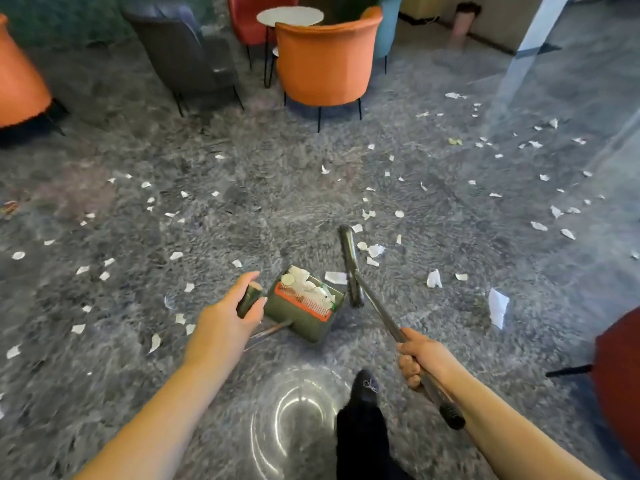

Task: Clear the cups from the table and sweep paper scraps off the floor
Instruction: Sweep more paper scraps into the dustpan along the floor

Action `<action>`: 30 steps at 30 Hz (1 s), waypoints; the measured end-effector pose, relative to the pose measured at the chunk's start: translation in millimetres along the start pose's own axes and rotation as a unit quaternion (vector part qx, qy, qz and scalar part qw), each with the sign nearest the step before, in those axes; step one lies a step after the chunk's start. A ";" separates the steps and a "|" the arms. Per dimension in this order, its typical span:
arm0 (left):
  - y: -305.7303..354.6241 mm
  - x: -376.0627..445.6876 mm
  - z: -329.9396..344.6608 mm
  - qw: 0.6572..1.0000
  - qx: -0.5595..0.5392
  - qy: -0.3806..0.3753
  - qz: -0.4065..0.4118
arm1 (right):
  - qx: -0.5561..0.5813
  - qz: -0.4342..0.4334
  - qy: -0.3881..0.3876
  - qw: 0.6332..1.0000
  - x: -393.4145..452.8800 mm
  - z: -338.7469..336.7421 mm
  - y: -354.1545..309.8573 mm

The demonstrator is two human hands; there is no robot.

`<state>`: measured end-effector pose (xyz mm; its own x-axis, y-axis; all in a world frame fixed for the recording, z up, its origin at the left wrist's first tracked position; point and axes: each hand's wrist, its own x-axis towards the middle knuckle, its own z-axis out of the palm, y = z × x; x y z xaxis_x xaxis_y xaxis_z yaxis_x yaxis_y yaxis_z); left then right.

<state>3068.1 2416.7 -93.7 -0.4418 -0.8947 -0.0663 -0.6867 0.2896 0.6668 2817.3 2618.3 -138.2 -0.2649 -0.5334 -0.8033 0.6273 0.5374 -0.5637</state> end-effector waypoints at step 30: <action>219.9 678.2 123.7 0.992 0.000 -0.091 0.091 | 0.126 -0.032 0.089 0.987 358.0 -56.0 -532.5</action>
<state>2546.1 1915.7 -83.8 -0.6562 -0.7506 -0.0778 -0.5859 0.4418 0.6793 2347.4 2177.7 -136.5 -0.4213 -0.4255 -0.8009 0.7612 0.3141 -0.5673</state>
